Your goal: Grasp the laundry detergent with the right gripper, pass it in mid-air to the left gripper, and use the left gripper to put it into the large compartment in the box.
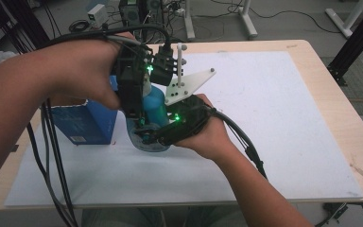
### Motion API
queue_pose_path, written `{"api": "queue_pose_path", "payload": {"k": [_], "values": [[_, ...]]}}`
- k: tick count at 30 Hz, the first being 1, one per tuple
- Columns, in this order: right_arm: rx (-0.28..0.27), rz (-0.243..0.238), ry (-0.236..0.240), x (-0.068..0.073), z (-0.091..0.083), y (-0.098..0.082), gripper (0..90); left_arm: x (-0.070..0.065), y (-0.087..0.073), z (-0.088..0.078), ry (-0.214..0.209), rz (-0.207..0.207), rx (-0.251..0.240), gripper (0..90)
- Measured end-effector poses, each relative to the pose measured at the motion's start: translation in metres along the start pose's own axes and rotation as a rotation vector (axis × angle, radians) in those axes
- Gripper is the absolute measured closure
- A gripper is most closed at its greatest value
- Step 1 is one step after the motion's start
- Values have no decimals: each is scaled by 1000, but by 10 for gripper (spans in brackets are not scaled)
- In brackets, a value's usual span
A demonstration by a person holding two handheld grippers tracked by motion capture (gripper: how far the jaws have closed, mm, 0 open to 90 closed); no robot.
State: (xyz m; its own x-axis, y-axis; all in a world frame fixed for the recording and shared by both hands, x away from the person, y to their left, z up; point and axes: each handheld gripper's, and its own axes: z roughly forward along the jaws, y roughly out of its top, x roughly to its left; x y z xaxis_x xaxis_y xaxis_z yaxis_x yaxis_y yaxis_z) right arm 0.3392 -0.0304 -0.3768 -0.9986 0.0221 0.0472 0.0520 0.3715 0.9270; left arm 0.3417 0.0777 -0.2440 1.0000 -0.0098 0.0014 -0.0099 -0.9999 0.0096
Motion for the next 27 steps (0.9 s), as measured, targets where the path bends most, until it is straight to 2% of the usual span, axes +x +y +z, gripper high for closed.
{"api": "queue_pose_path", "payload": {"k": [8, 15, 17, 19, 20, 25, 27], "values": [[0, -13, -3, 0, -3, 0, 458, -2, 3, -2, 2, 7, 4, 388], [20, -19, 24, 0, -7, 1, 422, -2, 7, -3, -13, 14, -4, 388], [32, 2, 37, 0, -10, 1, 377, -2, 8, -2, -11, 19, 5, 388], [61, -7, 30, 0, -13, 0, 328, -1, 9, -2, -11, 17, 20, 388], [63, -1, 42, 1, -15, 0, 321, -1, 9, -2, -9, 19, 18, 387], [76, -6, 13, 2, -26, -1, 251, 1, 9, -3, -18, 15, 21, 387], [99, 0, -7, 1, -33, -2, 232, 1, 9, -4, -21, 11, 19, 387]]}}
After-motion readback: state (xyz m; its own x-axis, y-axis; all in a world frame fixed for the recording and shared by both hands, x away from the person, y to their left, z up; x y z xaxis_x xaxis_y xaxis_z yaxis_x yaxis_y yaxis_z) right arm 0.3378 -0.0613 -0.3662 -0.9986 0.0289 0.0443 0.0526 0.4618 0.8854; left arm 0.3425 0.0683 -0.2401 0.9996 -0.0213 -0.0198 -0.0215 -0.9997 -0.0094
